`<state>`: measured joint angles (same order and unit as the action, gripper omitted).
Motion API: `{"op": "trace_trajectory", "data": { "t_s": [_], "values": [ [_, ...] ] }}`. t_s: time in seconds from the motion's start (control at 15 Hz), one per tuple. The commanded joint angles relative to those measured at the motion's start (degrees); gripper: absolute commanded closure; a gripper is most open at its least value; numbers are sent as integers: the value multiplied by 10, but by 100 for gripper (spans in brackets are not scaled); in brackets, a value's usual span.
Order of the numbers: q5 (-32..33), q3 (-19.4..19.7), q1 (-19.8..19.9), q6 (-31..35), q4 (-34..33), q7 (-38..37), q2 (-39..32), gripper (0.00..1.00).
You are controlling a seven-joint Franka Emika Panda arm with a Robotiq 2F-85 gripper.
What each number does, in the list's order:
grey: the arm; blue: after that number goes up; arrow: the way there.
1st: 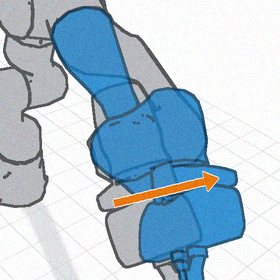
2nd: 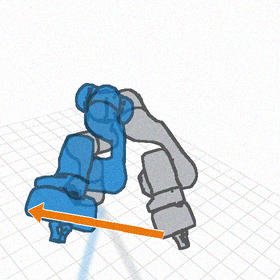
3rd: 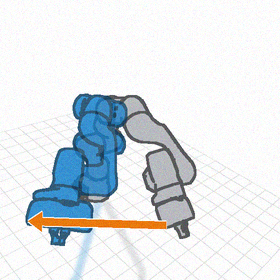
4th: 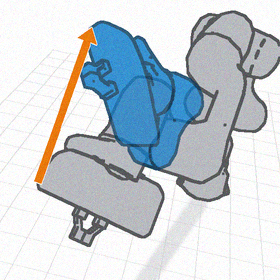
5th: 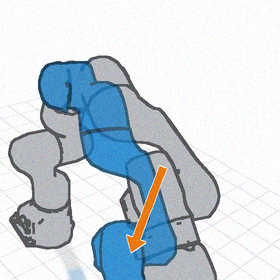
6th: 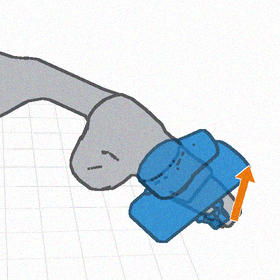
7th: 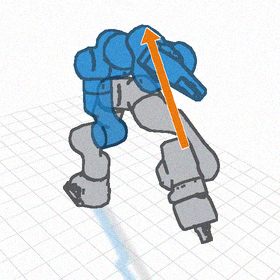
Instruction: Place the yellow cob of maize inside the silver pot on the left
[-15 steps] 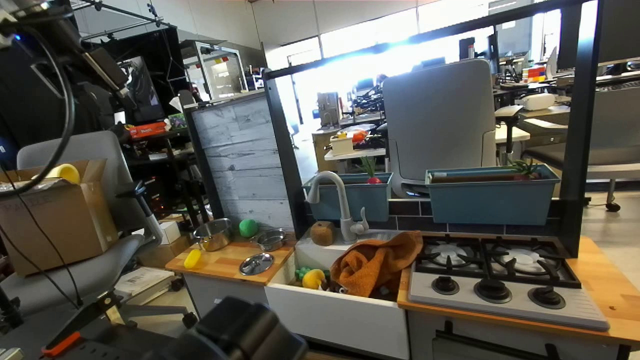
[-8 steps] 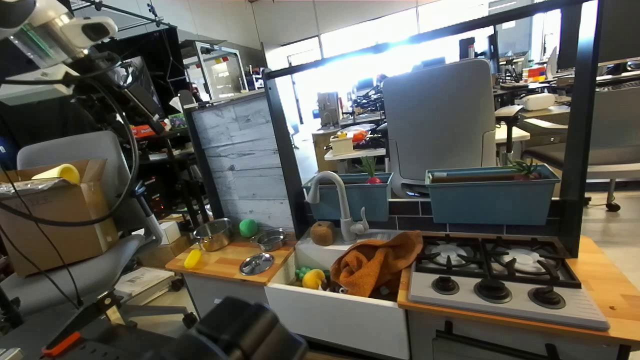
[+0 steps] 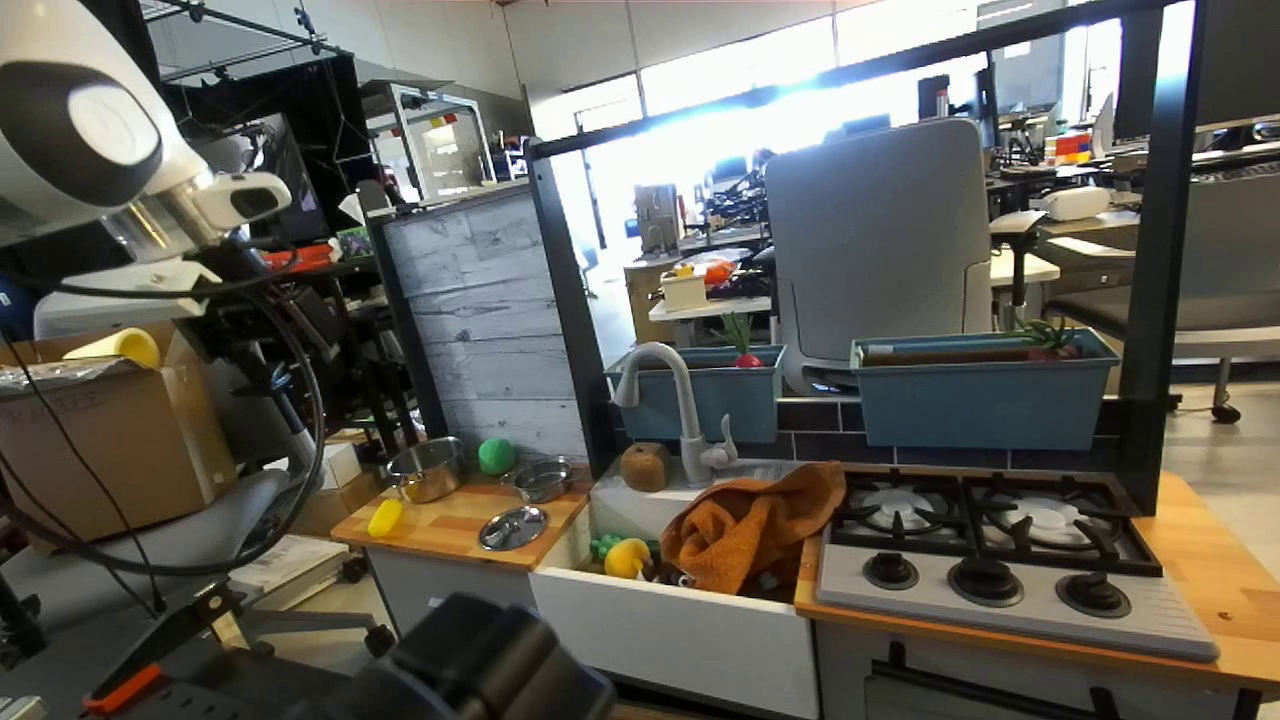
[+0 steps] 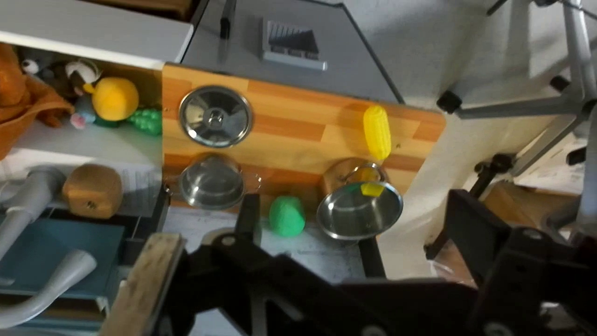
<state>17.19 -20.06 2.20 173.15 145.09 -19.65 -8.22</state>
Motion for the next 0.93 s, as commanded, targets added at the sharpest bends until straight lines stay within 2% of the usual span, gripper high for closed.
{"op": "trace_trajectory", "data": {
  "t_s": [0.0,0.13,0.33,0.67,0.87],
  "values": [
    [0,-20,1,-4,-29,37,-75,0],
    [50,24,-35,21,-38,8,-94,0],
    [121,120,-114,76,-71,-28,-130,0],
    [128,238,-228,120,-150,-39,-225,0],
    [111,290,-290,134,-193,-47,-278,0]
  ]
}}
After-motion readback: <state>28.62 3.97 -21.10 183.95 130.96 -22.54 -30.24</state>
